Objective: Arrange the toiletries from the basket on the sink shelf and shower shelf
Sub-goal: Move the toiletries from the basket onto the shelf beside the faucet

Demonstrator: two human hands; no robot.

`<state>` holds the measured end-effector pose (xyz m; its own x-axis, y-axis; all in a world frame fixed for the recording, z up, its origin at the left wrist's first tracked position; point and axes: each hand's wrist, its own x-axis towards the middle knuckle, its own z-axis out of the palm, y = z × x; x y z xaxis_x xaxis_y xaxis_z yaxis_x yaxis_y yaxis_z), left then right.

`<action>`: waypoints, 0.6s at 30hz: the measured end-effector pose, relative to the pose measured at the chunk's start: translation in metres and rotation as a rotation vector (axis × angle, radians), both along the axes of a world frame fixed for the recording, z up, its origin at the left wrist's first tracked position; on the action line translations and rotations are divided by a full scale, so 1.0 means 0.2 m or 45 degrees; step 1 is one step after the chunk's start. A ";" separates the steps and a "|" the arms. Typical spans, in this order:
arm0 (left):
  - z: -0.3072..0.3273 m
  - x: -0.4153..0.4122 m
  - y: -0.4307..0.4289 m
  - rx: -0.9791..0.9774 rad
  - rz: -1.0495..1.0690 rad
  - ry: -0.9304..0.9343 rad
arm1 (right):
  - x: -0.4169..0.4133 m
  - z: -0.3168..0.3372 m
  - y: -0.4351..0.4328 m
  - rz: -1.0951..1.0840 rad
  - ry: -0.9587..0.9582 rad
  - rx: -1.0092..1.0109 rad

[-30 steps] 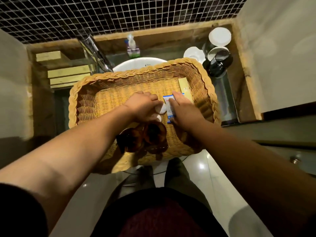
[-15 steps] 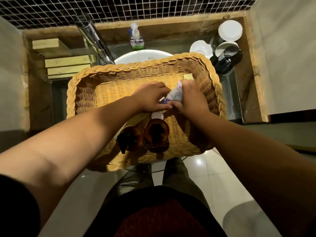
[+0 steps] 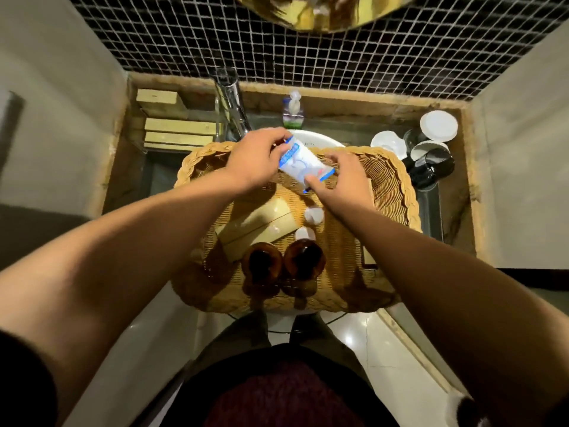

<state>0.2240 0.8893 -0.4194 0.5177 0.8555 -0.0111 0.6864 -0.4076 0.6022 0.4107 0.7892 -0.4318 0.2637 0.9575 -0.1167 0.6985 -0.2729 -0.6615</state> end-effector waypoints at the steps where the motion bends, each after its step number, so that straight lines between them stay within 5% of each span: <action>1: 0.03 -0.02 0.01 0.031 -0.061 0.035 | -0.03 0.01 0.02 0.067 -0.058 0.048; 3: 0.06 -0.05 0.01 0.051 -0.178 0.043 | -0.09 0.04 0.06 0.120 0.048 0.035; 7: 0.10 -0.09 0.02 0.004 0.006 -0.181 | -0.26 0.09 0.12 -0.114 0.766 -0.131; 18: 0.29 -0.42 0.17 0.050 0.483 -0.309 | -0.51 0.27 0.39 -0.072 0.759 -0.028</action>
